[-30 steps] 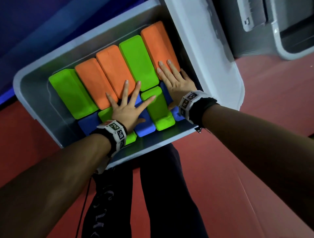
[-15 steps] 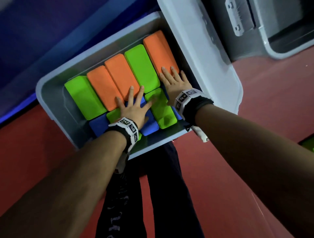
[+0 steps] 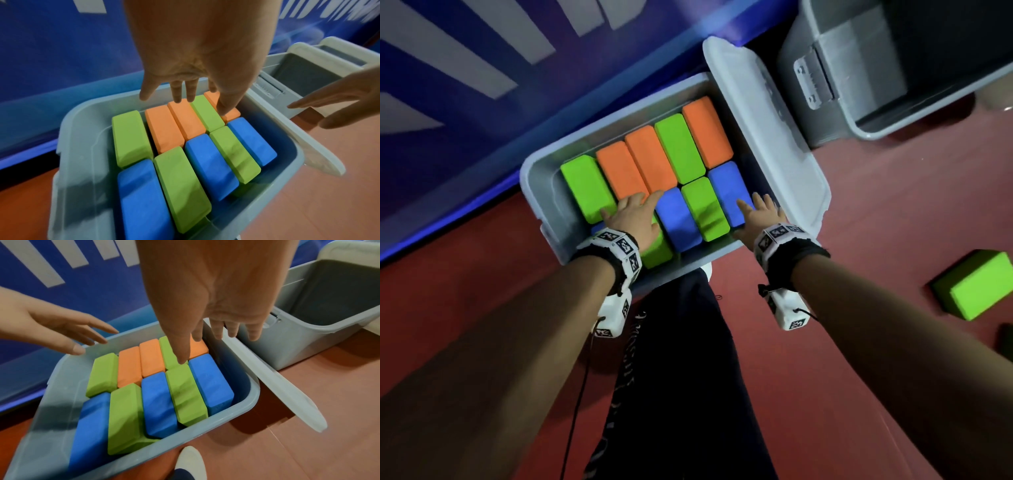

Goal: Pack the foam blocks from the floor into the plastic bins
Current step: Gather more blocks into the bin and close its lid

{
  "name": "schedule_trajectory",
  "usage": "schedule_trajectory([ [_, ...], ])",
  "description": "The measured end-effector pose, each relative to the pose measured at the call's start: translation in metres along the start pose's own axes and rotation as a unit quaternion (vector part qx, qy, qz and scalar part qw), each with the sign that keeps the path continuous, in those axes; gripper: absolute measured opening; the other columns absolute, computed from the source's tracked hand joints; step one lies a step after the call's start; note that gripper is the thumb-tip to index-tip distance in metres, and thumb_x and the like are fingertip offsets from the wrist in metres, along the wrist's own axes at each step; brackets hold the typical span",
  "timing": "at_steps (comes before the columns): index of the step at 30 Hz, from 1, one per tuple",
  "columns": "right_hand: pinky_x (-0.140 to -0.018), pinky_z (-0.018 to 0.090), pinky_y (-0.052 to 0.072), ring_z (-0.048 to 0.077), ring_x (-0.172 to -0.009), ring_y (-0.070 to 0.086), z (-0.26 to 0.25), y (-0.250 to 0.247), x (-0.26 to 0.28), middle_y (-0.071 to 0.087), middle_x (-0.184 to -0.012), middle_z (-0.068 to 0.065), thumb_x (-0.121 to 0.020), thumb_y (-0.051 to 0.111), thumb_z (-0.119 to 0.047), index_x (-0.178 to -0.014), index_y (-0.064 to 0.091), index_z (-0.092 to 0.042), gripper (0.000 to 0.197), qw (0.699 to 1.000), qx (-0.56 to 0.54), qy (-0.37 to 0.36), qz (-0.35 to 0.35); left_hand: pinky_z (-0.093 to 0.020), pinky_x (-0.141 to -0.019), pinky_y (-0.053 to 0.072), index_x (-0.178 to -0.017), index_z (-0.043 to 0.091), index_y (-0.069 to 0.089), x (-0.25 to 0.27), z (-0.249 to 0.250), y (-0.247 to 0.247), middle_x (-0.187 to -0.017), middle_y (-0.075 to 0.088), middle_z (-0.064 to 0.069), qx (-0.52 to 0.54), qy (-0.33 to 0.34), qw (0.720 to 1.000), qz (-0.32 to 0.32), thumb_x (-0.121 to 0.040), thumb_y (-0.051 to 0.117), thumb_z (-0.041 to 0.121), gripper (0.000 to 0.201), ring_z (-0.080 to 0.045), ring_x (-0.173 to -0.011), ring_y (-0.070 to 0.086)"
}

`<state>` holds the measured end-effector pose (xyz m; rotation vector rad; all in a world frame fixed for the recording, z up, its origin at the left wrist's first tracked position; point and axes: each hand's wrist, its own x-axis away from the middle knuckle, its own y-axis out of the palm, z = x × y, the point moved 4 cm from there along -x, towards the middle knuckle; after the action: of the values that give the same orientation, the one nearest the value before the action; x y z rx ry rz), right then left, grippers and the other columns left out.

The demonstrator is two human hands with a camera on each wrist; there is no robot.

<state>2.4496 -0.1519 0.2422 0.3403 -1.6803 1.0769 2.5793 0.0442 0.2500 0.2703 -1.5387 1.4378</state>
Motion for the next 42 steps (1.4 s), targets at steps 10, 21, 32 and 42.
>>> schedule_trajectory([
  [10,-0.118,0.05,0.009,0.027,-0.146,0.001,0.0,-0.021,0.034,0.005,-0.158,0.006,-0.091,0.054,-0.028,-0.15,0.016,-0.027,0.07,0.998,0.002,0.016,0.06,-0.065,-0.111,0.016,-0.15,0.03,0.014,0.027,0.014,-0.035,-0.153,0.026,-0.003,0.043,0.03,0.998,0.03,-0.093,0.046,0.021,0.066,-0.028,-0.139,0.025],
  [21,-0.112,0.05,0.022,0.029,-0.138,0.022,0.037,-0.04,-0.03,0.029,-0.147,0.011,-0.09,0.055,-0.024,-0.146,0.022,-0.019,0.066,0.995,-0.054,0.051,0.064,-0.056,-0.107,0.029,-0.15,0.028,0.016,-0.021,0.052,-0.012,-0.151,0.029,-0.004,0.04,0.01,0.999,0.013,-0.092,0.048,0.025,0.067,-0.028,-0.134,0.031],
  [32,-0.101,0.048,0.04,0.039,-0.114,0.052,0.07,-0.04,-0.12,0.051,-0.127,0.022,-0.087,0.055,-0.022,-0.148,0.01,-0.02,0.076,0.984,-0.159,0.077,0.029,-0.056,-0.106,0.033,-0.15,0.027,0.015,-0.07,0.062,0.04,-0.15,0.028,-0.006,0.076,-0.059,0.995,-0.032,-0.095,0.047,0.028,0.064,-0.03,-0.134,0.031],
  [42,-0.081,0.037,0.039,0.039,-0.112,0.053,0.072,-0.049,-0.11,0.05,-0.123,0.023,-0.089,0.055,-0.014,-0.121,0.039,0.001,0.039,0.99,-0.112,0.068,0.051,-0.054,-0.107,0.032,-0.147,0.022,0.026,-0.054,0.038,0.058,-0.148,0.033,-0.008,0.126,-0.094,0.987,-0.023,-0.093,0.047,0.024,0.058,-0.031,-0.133,0.032],
])
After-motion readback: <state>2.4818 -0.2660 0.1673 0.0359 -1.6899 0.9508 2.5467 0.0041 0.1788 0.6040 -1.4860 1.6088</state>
